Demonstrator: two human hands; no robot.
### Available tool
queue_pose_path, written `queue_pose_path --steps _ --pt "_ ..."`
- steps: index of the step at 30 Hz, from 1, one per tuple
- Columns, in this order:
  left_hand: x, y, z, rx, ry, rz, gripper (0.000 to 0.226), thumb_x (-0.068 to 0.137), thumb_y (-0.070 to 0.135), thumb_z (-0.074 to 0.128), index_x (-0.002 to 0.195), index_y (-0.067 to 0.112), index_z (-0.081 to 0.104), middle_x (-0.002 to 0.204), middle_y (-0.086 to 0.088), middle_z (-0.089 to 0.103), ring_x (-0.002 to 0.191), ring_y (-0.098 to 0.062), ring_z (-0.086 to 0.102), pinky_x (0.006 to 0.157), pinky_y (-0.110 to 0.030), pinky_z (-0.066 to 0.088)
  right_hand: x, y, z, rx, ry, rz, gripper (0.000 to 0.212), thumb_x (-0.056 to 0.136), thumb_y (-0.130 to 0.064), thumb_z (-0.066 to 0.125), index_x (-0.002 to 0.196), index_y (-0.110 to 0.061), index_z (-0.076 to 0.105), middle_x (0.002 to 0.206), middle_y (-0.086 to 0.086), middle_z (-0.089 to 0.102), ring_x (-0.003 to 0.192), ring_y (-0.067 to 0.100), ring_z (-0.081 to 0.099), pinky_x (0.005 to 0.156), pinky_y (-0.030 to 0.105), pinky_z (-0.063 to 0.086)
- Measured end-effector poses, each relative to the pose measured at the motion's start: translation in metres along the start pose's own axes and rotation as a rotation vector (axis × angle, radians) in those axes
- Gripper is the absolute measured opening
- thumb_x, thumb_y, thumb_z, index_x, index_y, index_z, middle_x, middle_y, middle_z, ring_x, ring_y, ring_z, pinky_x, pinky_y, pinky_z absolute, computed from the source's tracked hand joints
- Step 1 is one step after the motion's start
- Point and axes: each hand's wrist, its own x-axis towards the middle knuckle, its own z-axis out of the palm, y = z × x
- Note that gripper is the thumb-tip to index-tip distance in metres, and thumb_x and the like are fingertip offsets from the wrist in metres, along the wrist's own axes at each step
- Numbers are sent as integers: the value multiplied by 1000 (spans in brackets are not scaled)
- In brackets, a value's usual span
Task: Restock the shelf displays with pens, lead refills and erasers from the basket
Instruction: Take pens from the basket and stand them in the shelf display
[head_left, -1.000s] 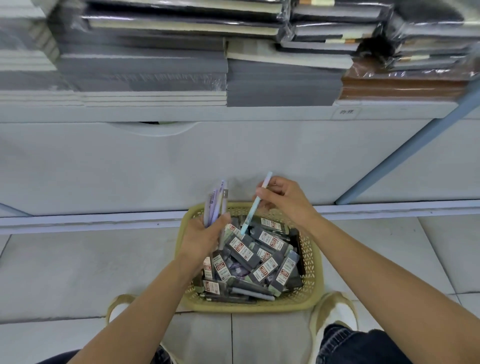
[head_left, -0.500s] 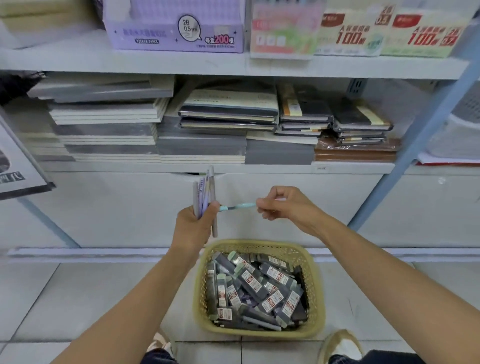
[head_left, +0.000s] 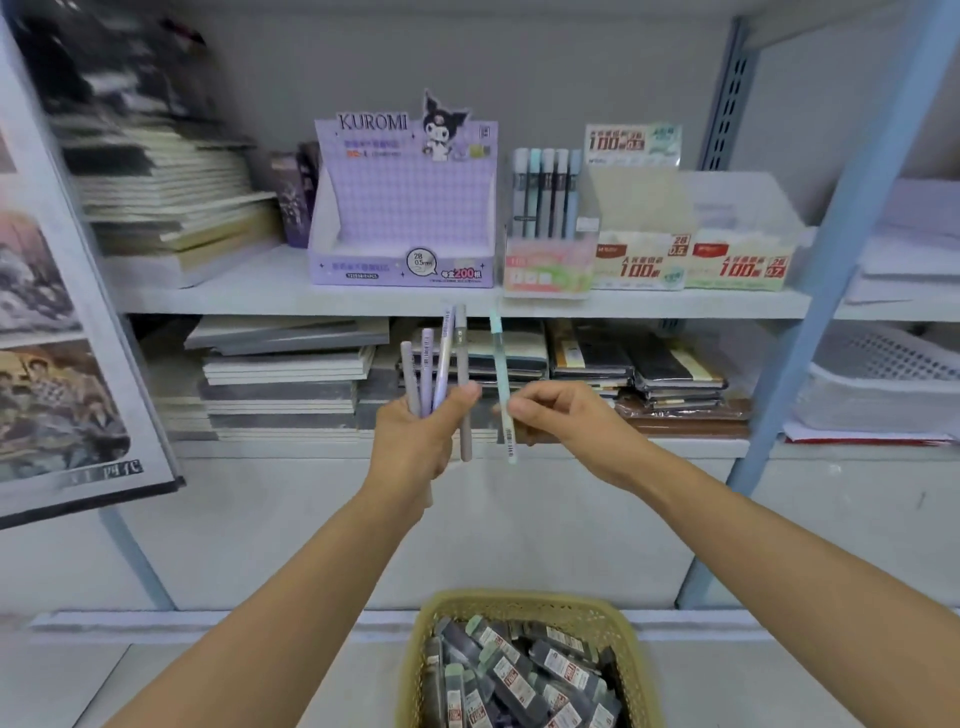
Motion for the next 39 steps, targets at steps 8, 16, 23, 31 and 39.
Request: queue_pose_path --steps 8,16,23,31,39 --pt "4 44 22 -92 -105 121 17 86 14 72 73 8 62 37 8 50 27 -2 39 32 -12 31 14 -41 -8 -123 -72 -64 18 95 -23 59 96 -16 75 82 -1 72 76 7 64 73 20 50" --pt "21 64 36 63 -79 204 13 74 30 82 72 20 73 42 10 51 33 -3 38 36 -16 35 41 -97 -25 -7 282 -246 23 78 -24 75 93 -8 69 72 -1 70 61 10 62 55 21 49" --pt "51 100 31 -11 -21 194 30 76 34 80 77 8 65 48 2 30 36 -10 21 34 -19 22 67 -159 -74 -6 490 -444 10 93 -10 61 101 -9 68 90 7 74 81 17 72 65 22 56" --pt "80 119 25 -30 -50 212 24 81 28 77 87 6 69 40 10 34 34 -8 20 34 -18 21 113 -165 -94 -367 572 -392 13 94 -5 58 104 2 64 97 22 68 86 28 71 73 28 60" --pt "93 110 24 -41 -90 178 24 80 28 77 90 6 73 41 6 33 36 -10 20 35 -18 20 123 -157 -95 -499 444 -314 14 94 -6 59 106 -1 66 94 14 70 83 20 72 74 26 60"
